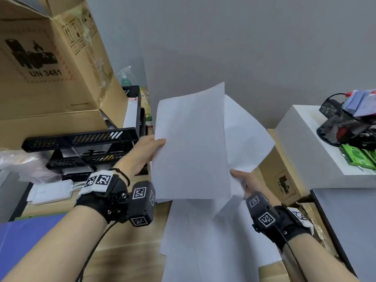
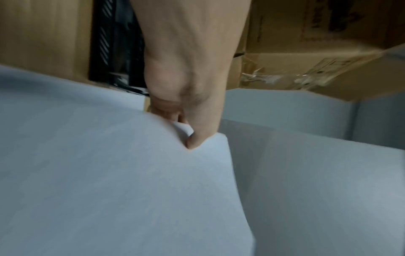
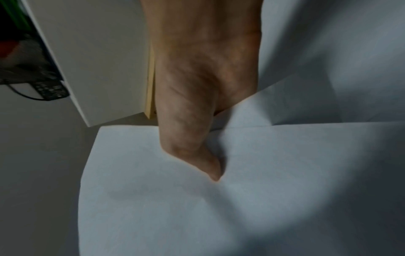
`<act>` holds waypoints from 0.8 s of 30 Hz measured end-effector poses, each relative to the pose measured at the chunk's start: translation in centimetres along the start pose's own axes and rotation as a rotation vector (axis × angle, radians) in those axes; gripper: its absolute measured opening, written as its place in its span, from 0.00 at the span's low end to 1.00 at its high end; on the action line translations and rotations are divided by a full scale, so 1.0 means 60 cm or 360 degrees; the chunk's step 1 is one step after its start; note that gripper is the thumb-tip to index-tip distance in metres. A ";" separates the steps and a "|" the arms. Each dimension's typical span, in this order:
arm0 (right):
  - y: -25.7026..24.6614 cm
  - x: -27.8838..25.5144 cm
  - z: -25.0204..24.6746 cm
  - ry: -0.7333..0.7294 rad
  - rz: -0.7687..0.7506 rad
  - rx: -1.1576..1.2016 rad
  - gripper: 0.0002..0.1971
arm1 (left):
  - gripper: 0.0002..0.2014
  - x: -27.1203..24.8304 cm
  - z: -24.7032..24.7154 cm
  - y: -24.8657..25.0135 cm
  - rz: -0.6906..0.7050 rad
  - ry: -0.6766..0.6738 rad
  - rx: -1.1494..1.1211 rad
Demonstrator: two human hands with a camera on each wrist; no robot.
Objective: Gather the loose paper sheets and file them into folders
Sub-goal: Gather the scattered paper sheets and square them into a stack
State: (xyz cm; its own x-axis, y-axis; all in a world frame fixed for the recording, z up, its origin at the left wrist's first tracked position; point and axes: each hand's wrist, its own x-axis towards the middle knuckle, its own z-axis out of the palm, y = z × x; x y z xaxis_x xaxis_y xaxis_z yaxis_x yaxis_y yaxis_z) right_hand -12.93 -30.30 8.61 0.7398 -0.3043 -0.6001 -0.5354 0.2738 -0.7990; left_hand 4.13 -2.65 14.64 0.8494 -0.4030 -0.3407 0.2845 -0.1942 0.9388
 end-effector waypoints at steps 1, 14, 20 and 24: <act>0.007 0.015 -0.016 -0.0037 -0.0021 0.0086 0.37 | 0.12 0.002 0.000 -0.014 0.0007 0.0068 0.0006; -0.063 -0.056 0.017 -0.0223 -0.0433 -0.0427 0.17 | 0.16 -0.012 0.025 -0.011 0.0198 -0.0228 -0.0039; -0.091 -0.073 0.028 -0.0302 -0.0501 -0.0130 0.15 | 0.41 -0.008 0.033 0.005 0.0335 -0.0023 -0.0121; -0.093 -0.069 0.037 -0.0251 -0.0450 0.0025 0.17 | 0.31 -0.009 0.031 0.013 0.0243 -0.0076 -0.0176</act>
State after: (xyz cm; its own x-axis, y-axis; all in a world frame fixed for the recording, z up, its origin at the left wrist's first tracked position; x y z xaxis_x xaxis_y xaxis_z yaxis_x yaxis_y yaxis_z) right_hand -12.12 -28.51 15.65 0.9131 -0.2254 -0.3397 -0.2941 0.2128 -0.9318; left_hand 3.09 -4.24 15.45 0.8650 -0.4629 -0.1937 0.2036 -0.0290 0.9786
